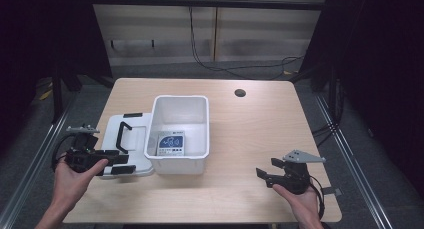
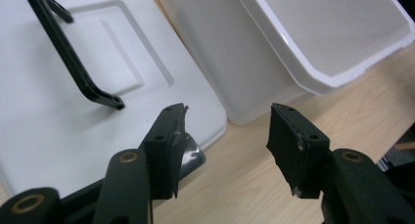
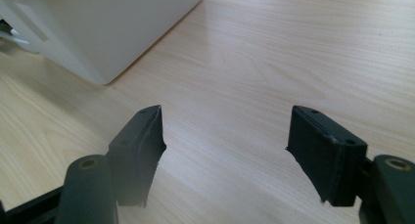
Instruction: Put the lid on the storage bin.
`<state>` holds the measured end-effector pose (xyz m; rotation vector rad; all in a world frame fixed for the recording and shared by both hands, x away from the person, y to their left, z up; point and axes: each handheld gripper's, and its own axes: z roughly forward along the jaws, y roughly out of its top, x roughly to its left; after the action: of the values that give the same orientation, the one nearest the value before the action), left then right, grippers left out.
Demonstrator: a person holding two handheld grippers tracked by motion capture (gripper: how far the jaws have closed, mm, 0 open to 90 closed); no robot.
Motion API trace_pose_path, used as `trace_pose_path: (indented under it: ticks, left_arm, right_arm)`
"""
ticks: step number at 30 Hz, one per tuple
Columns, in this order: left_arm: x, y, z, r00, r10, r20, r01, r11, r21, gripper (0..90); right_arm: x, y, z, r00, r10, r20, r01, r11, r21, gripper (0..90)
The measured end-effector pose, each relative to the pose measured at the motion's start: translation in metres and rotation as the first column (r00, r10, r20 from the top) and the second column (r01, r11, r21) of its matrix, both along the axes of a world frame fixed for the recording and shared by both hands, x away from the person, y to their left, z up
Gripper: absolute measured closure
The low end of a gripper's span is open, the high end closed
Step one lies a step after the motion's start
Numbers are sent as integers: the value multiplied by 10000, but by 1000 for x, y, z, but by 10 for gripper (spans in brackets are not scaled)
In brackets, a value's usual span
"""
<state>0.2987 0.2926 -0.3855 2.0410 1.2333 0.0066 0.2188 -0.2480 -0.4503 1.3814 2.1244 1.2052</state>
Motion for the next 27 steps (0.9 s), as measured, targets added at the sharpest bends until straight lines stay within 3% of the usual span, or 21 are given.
trace_pose_path:
  ticks: [3, 14, 18, 24, 27]
  left_arm:
    - [4, 0, 5, 10000, -22, -14, 22, 9992, 392, 491]
    - [21, 0, 16, 9989, 474, -17, -471, 9962, 737, 530]
    - [30, -3, 20, 9984, 387, -409, -358, 9969, 701, 447]
    - [39, -3, 24, 9972, 499, -550, -456, 9960, 764, 483]
    - [44, -5, 27, 9970, 436, -644, -366, 9937, 1064, 479]
  right_arm:
    - [0, 0, 0, 10000, 36, -14, -36, 10000, -18, 288]
    - [0, 1, 0, 10000, 83, -42, -84, 9999, -115, 285]
    - [0, 2, -1, 9998, 129, -134, -131, 9998, -142, 278]
    - [1, 3, -1, 9996, 185, -203, -189, 9996, -186, 262]
    - [1, 5, -2, 9992, 272, -284, -280, 9992, -282, 261]
